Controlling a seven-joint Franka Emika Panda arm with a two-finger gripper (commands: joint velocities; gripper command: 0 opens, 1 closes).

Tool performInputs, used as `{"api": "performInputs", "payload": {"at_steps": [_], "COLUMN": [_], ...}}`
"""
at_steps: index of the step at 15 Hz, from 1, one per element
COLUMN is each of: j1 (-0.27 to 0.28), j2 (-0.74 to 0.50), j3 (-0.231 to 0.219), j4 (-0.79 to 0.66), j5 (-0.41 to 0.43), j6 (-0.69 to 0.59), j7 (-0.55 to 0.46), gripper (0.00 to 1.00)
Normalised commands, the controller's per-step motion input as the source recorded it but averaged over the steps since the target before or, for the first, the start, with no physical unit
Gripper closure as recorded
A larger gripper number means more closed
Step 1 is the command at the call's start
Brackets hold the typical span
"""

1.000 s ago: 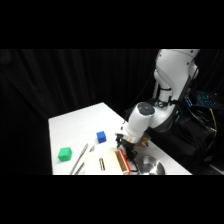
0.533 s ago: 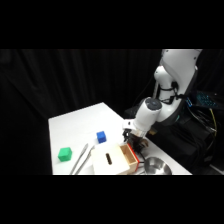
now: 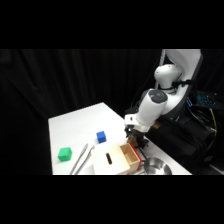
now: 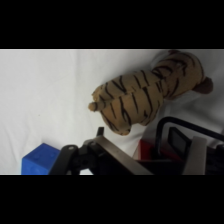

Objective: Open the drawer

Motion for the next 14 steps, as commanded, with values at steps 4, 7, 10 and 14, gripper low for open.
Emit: {"api": "performInputs", "payload": {"at_steps": [4,7,10,14], "j1": [-0.549,-0.768,-0.697,-0.489], "j2": [-0.73,-0.54,-0.18,0.06], "j3": [0.496,0.834,0.713,0.392], "j4": [0.05,0.18,0.30,0.40], "j5": [-0.405,0.050,0.296,0.336], "j6": [-0.73,-0.67,-0.45,-0.41], "j7": [0.06,-0.15,-0.30,-0.41], "gripper": [0.00,0.00,0.00,0.00]}}
